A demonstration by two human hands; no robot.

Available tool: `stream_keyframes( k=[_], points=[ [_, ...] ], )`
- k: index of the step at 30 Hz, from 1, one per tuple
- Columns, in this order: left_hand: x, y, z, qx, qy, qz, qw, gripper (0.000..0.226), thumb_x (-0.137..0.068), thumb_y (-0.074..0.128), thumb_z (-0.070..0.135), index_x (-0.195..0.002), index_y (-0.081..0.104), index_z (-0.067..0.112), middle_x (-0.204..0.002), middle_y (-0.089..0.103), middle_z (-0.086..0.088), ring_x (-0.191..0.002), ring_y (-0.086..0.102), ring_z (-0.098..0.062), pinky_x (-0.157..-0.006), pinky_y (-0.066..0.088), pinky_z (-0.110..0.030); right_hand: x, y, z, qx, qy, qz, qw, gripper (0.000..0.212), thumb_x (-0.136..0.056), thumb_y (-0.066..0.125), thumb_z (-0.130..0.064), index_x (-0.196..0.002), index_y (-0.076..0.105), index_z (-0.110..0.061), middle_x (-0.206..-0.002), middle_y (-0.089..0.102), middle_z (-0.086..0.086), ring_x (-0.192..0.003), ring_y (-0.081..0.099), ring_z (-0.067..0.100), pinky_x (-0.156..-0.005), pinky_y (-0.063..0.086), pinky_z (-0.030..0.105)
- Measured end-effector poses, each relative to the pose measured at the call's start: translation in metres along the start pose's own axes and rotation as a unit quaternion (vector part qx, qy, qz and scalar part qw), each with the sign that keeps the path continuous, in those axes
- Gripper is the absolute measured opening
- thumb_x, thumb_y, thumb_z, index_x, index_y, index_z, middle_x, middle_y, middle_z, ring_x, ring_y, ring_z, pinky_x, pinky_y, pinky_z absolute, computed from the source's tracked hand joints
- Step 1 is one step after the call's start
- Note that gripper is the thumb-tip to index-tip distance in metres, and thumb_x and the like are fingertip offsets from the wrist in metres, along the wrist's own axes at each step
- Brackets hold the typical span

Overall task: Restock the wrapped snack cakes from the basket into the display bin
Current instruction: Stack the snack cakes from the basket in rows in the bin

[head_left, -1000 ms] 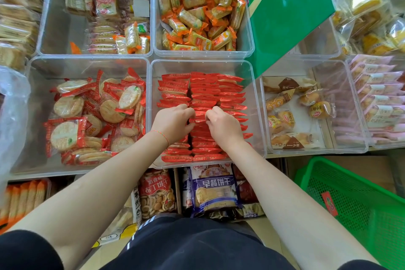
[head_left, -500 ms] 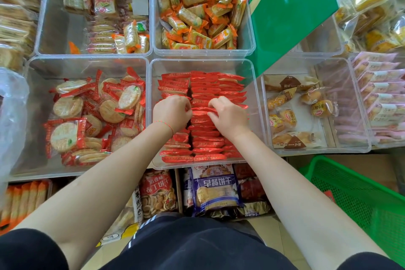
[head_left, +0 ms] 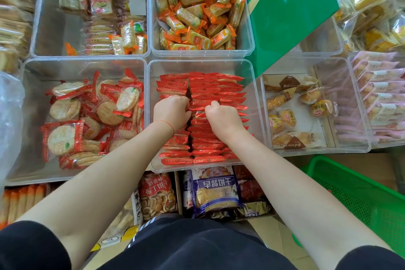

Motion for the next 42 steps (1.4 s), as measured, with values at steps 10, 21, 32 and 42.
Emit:
stream_keyframes(
  k=[10, 21, 32, 42],
  points=[
    [-0.008, 0.006, 0.012, 0.024, 0.015, -0.006, 1.000, 0.020, -0.088, 0.055, 0.025, -0.095, 0.074, 0.024, -0.095, 0.070, -0.001, -0.088, 0.063, -0.023, -0.064, 0.043, -0.029, -0.003, -0.005, -0.009, -0.038, -0.034, 0.036, 0.998, 0.018, -0.088, 0.050, 0.003, -0.098, 0.060, -0.009, -0.081, 0.041, 0.003, -0.059, 0.050, 0.026, -0.050, 0.029, 0.032],
    [-0.009, -0.006, 0.008, 0.030, 0.048, -0.049, 0.997, 0.014, -0.087, 0.062, 0.031, -0.091, 0.075, 0.029, -0.095, 0.069, 0.004, -0.091, 0.062, -0.020, -0.068, 0.050, -0.031, -0.013, -0.008, 0.000, -0.072, 0.011, 0.036, 0.997, 0.018, -0.094, 0.049, -0.010, -0.093, 0.067, -0.012, -0.084, 0.050, -0.001, -0.070, 0.057, 0.025, -0.055, 0.034, 0.030],
    [0.007, -0.019, -0.013, 0.024, 0.028, 0.010, 0.999, 0.026, -0.096, 0.049, 0.020, -0.101, 0.072, 0.010, -0.101, 0.060, -0.009, -0.100, 0.055, -0.030, -0.081, 0.049, -0.042, -0.021, 0.003, 0.019, -0.110, 0.072, 0.051, 0.990, 0.017, -0.097, 0.054, -0.019, -0.109, 0.065, -0.013, -0.107, 0.061, 0.002, -0.102, 0.053, 0.024, -0.086, 0.042, 0.037],
    [0.011, -0.020, -0.038, -0.176, 0.096, -0.016, 0.980, 0.019, -0.080, 0.060, 0.029, -0.091, 0.076, 0.029, -0.111, 0.058, 0.000, -0.119, 0.042, -0.026, -0.112, 0.010, -0.051, -0.028, -0.009, -0.043, -0.157, -0.005, 0.021, 0.987, 0.022, -0.094, 0.051, -0.022, -0.106, 0.068, -0.014, -0.106, 0.063, 0.003, -0.106, 0.053, 0.025, -0.091, 0.042, 0.039]
  ],
)
Point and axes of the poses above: each hand's wrist, its own x-axis away from the middle knuckle, its own y-axis out of the palm, z = x × y, the point moved 9 cm from there along -x, towards the middle knuckle
